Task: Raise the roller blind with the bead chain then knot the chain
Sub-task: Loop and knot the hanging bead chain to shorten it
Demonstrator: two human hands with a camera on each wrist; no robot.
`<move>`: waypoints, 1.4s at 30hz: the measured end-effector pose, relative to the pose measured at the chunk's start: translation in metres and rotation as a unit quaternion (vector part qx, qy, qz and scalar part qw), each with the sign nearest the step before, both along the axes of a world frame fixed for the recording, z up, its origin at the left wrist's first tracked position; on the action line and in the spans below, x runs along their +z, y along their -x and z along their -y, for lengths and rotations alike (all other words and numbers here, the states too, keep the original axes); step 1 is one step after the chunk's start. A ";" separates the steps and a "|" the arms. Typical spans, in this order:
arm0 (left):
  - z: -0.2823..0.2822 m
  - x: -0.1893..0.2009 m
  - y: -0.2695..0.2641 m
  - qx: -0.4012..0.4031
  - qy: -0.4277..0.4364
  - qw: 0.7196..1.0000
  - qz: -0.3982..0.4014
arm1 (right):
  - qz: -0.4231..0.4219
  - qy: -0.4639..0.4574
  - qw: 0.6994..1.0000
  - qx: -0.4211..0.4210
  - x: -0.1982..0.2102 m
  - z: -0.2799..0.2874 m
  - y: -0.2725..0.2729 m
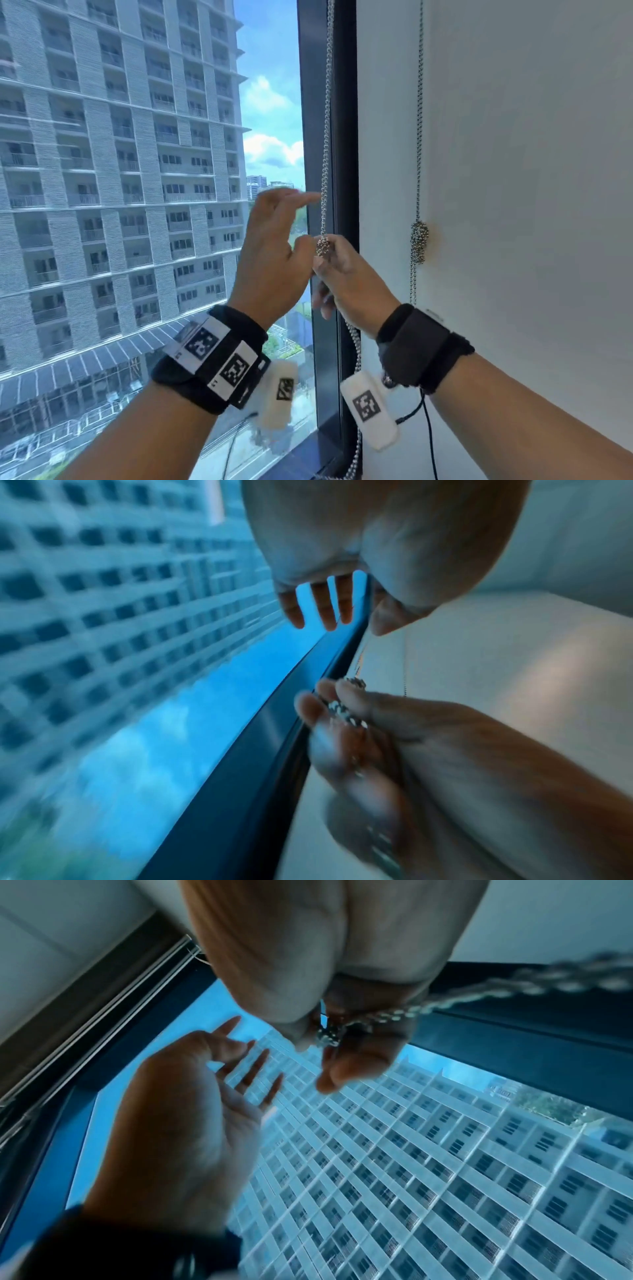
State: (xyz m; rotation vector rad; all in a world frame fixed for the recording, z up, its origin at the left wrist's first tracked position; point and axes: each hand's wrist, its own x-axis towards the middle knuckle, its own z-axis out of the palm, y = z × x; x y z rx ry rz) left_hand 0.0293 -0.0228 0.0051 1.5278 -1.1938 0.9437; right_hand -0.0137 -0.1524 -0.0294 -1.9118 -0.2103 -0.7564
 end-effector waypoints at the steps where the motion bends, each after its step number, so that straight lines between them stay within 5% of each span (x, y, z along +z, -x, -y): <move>1: -0.001 0.009 -0.001 0.028 -0.049 0.994 0.094 | 0.012 0.032 0.999 -0.016 -0.003 0.000 0.000; 3: 0.001 0.030 -0.007 0.096 -0.184 0.952 0.224 | 0.026 0.147 0.986 -0.077 0.001 0.001 0.002; 5: 0.003 0.051 -0.015 0.169 -0.285 0.908 0.255 | 0.031 0.218 0.969 -0.114 0.019 0.003 0.012; 9: -0.002 0.084 -0.039 0.204 -0.306 0.891 0.266 | 0.082 0.230 0.960 -0.134 0.078 0.008 0.042; 12: -0.002 0.096 -0.041 0.142 -0.221 0.934 0.241 | 0.108 0.219 0.963 -0.116 0.126 0.010 0.054; 15: -0.002 0.099 -0.031 0.040 0.006 0.987 0.155 | 0.143 0.153 0.973 -0.095 0.171 0.011 0.054; 19: -0.006 0.115 -0.016 -0.060 0.152 0.986 0.030 | 0.177 0.196 0.958 -0.111 0.209 -0.001 0.038; 25: -0.008 0.160 -0.029 -0.024 0.142 0.976 -0.161 | 0.245 0.341 0.875 -0.242 0.243 -0.028 0.012; 28: -0.009 0.175 -0.042 0.098 0.059 0.989 -0.096 | 0.272 0.336 0.858 -0.276 0.254 -0.029 0.005; 31: -0.013 0.186 -0.045 0.292 -0.069 0.954 -0.013 | 0.285 0.331 0.851 -0.291 0.257 -0.024 0.000; 35: -0.027 0.206 -0.042 0.353 -0.110 0.928 -0.032 | 0.287 0.328 0.848 -0.303 0.249 -0.018 -0.008; 38: -0.034 0.221 -0.039 0.284 -0.201 0.934 -0.079 | 0.268 0.287 0.870 -0.298 0.247 -0.005 -0.014; 42: -0.036 0.220 -0.030 -0.021 -0.170 0.945 -0.278 | 0.219 0.108 0.949 -0.198 0.236 0.007 -0.016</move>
